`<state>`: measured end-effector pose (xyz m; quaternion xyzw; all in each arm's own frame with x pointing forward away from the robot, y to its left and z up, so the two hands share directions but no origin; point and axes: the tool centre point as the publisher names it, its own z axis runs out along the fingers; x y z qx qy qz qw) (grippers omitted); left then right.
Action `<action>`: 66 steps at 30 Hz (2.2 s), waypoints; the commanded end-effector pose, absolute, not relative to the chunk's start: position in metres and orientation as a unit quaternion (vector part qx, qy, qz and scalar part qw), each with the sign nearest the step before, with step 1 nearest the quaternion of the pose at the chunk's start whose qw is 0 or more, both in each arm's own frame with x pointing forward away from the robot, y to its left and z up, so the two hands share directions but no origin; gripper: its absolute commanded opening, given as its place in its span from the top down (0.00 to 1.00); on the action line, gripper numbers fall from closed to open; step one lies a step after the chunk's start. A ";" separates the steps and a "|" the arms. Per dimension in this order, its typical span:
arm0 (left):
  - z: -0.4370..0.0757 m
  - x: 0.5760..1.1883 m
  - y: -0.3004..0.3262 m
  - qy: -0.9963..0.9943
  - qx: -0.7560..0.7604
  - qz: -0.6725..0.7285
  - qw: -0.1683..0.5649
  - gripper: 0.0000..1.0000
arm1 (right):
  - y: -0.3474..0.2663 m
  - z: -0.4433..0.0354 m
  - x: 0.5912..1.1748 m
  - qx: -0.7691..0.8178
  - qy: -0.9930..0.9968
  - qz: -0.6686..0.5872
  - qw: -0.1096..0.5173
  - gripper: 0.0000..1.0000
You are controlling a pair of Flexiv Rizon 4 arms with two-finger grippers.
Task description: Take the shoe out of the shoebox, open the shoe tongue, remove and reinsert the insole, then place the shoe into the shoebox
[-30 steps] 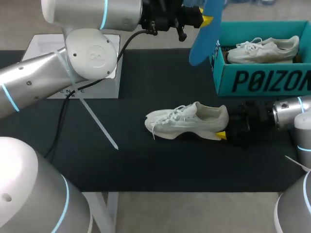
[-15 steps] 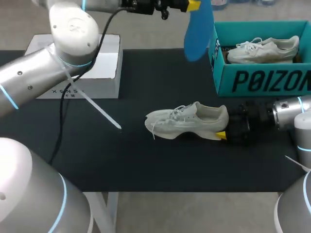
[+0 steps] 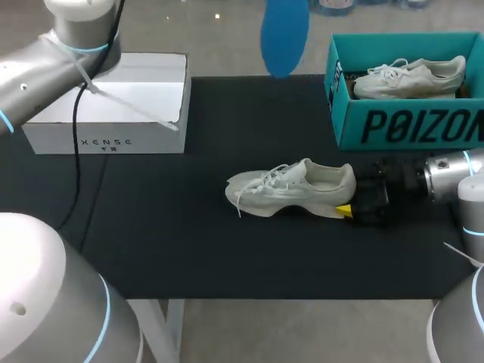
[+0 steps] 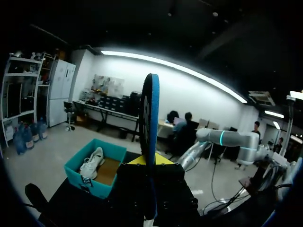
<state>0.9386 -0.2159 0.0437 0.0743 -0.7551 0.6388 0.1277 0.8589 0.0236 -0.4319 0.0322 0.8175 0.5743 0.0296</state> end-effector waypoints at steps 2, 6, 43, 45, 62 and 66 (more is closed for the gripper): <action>0.069 0.949 -0.207 -0.765 0.042 0.618 0.177 1.00 | 0.025 -0.435 0.859 0.033 0.818 0.573 0.030 1.00; 0.074 0.948 -0.204 -0.766 0.045 0.616 0.180 1.00 | 0.025 -0.435 0.859 0.033 0.818 0.573 0.030 1.00; 0.069 0.948 -0.204 -0.770 0.046 0.604 0.201 1.00 | -0.014 -0.417 0.862 0.035 0.825 0.562 0.052 0.00; 0.069 0.948 -0.204 -0.770 0.046 0.604 0.201 1.00 | -0.020 -0.409 0.863 0.034 0.828 0.557 0.057 0.00; 0.069 0.948 -0.204 -0.770 0.046 0.604 0.201 1.00 | -0.073 -0.308 0.859 0.039 0.930 0.360 0.053 0.00; 0.069 0.948 -0.204 -0.770 0.046 0.604 0.201 1.00 | -0.071 -0.287 0.859 0.041 0.948 0.309 0.059 0.00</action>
